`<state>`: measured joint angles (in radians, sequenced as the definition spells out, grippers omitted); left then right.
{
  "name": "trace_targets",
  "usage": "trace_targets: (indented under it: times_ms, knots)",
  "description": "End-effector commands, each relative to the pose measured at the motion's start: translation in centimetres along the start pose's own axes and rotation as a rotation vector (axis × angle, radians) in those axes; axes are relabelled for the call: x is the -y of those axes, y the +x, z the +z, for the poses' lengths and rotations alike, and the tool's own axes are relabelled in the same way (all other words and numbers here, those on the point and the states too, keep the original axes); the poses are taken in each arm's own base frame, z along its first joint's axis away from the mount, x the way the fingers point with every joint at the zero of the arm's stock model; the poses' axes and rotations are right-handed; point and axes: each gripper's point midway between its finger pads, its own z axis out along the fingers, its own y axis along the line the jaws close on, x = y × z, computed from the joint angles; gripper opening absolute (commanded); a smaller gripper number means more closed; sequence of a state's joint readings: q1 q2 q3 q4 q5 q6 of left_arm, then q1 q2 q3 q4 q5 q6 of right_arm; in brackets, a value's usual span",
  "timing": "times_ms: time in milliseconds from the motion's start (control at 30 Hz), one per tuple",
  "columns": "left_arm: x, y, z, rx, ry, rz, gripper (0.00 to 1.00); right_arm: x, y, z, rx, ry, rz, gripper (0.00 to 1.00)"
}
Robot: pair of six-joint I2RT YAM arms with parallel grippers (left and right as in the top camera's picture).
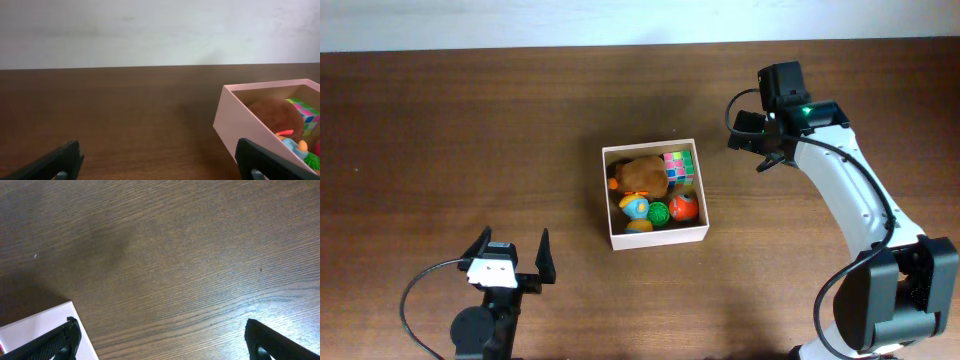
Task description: Pack container
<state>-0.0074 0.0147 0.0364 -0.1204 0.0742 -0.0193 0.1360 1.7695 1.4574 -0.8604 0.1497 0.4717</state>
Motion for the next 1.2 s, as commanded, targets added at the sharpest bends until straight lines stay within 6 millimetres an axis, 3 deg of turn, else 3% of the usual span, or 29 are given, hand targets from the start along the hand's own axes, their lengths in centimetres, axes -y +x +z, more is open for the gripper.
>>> trace_targets:
  times_ms: [0,933,1033,1167]
  knots:
    - [-0.1,0.1,0.0,0.002,-0.008,0.016,0.99,0.2,-0.9,-0.4,0.025,0.008,0.017,0.99]
    - [-0.1,0.1,0.0,0.002,-0.008,0.016,0.99,0.3,-0.9,-0.4,0.025,0.012,0.016,0.99]
    - [-0.1,0.1,0.0,0.002,-0.008,0.016,0.99,0.2,-1.3,-2.0,0.058,-0.005,0.021,0.99]
    - [-0.1,0.1,0.0,0.002,-0.008,0.016,0.99,0.3,-2.1,-6.4,0.142,-0.052,0.030,0.99]
